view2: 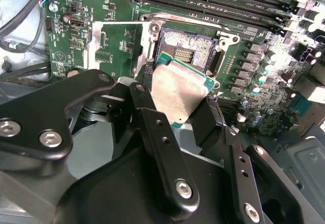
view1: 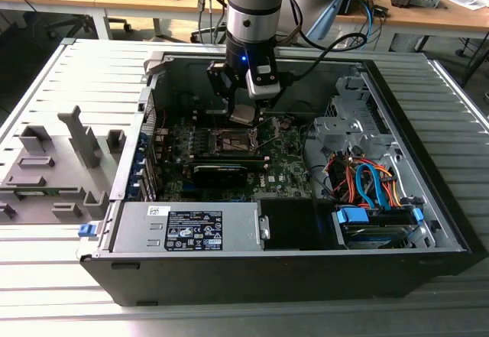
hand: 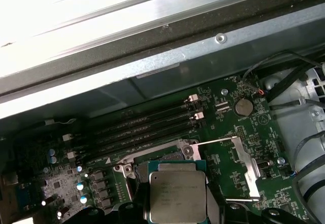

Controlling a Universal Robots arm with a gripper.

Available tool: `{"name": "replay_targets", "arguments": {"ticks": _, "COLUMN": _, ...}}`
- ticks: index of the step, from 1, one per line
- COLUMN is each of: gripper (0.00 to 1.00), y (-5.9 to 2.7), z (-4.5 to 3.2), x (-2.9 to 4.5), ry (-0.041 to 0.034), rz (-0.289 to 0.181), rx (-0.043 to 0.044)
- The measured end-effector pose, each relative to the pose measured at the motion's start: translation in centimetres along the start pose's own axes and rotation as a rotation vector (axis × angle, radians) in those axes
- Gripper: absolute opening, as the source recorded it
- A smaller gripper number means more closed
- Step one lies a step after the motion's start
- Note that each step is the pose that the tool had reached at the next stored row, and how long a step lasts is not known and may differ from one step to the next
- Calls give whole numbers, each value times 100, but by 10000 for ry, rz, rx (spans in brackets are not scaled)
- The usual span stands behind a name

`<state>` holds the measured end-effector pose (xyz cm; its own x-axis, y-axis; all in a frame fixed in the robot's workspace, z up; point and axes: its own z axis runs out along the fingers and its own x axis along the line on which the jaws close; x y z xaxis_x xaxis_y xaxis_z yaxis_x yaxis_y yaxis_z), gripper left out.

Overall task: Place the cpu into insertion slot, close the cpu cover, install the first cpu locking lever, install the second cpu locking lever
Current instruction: 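Place the cpu into insertion slot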

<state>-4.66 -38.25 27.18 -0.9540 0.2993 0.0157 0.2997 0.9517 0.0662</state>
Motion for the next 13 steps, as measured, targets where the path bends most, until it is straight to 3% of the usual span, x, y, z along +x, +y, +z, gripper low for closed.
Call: {"name": "replay_targets", "arguments": {"ticks": 13, "gripper": 54, "y": 0, "z": 2, "x": 0, "ry": -12, "rz": 115, "rx": 11}}
